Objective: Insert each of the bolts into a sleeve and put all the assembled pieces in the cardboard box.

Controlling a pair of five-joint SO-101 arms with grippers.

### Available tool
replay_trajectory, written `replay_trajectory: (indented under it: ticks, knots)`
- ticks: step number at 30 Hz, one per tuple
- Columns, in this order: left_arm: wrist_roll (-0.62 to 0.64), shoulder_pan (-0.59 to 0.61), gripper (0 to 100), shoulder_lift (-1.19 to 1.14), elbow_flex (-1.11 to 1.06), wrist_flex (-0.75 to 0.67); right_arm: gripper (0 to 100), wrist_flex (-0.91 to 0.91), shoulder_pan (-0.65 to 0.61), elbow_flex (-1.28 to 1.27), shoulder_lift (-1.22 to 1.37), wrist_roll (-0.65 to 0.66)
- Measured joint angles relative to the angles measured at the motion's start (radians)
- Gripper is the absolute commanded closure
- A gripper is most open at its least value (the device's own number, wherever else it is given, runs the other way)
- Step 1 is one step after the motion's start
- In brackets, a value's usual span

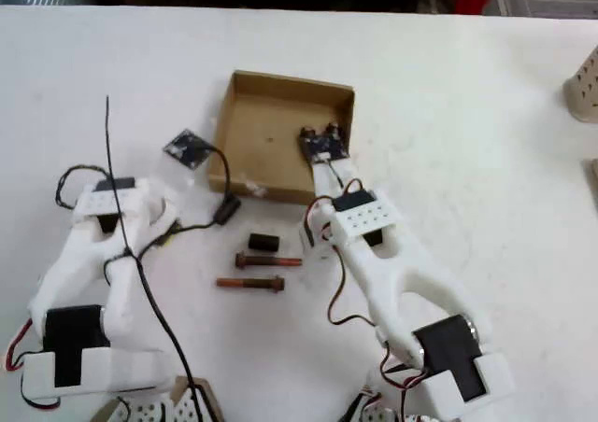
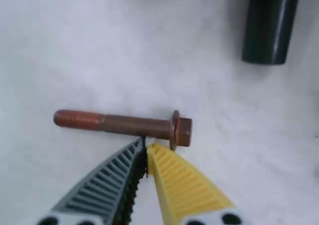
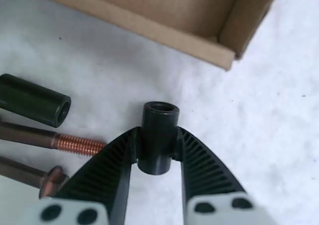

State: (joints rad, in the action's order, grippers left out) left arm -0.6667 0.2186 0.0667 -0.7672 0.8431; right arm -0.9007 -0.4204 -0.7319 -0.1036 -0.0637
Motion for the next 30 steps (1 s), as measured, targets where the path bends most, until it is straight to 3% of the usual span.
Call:
replay_trajectory:
  ticks: [6, 11, 15, 21, 30]
  knots:
    - [0.186, -0.063, 98, 0.0, 0.035, -0.092, 98.1, 0.0, 0.0, 0.0, 0.0, 0.0]
    - [0.196, -0.097, 98, 0.0, 0.052, -0.092, 98.1, 0.0, 0.0, 0.0, 0.0, 0.0]
    - [0.044, -0.097, 97, 0.0, 0.138, -0.008, 98.1, 0.0, 0.0, 0.0, 0.0, 0.0]
    - [-0.195, -0.054, 73, 0.0, 0.284, 0.204, 98.1, 0.0, 0.0, 0.0, 0.0, 0.0]
    - [-0.411, -0.021, 77, -0.08, 0.359, 0.292, 98.1, 0.017, 0.006, 0.0, 0.0, 0.0]
